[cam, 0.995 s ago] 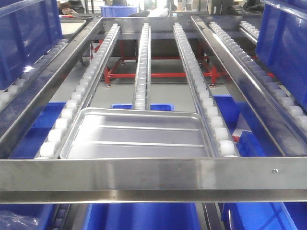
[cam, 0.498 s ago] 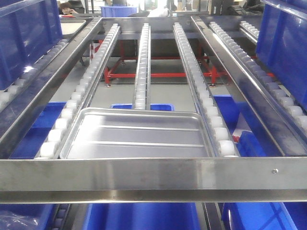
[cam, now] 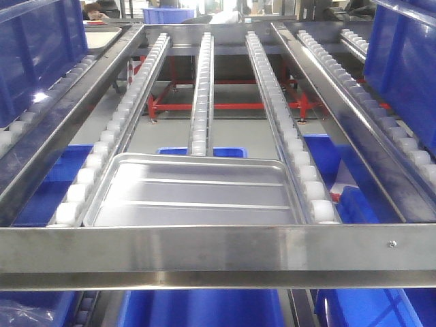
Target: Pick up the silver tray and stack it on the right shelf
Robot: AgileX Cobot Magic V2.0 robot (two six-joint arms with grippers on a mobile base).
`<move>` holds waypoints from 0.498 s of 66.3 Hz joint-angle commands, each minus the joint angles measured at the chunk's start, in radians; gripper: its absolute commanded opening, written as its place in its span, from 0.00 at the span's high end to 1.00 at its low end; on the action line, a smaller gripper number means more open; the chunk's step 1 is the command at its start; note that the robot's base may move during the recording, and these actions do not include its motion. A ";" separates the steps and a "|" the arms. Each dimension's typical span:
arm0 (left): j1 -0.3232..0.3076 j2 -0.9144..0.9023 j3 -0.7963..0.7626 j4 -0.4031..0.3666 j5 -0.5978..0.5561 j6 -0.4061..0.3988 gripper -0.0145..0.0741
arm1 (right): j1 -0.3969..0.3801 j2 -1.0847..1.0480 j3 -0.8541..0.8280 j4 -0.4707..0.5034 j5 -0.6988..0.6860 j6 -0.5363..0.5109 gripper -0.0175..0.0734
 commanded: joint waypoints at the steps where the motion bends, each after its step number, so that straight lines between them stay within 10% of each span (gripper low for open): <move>1: -0.030 0.049 -0.085 0.007 -0.024 -0.003 0.94 | 0.003 0.078 -0.085 0.001 -0.047 0.007 0.75; 33: -0.363 0.524 -0.296 0.042 0.138 -0.003 0.94 | 0.039 0.747 -0.398 0.025 0.160 0.007 0.75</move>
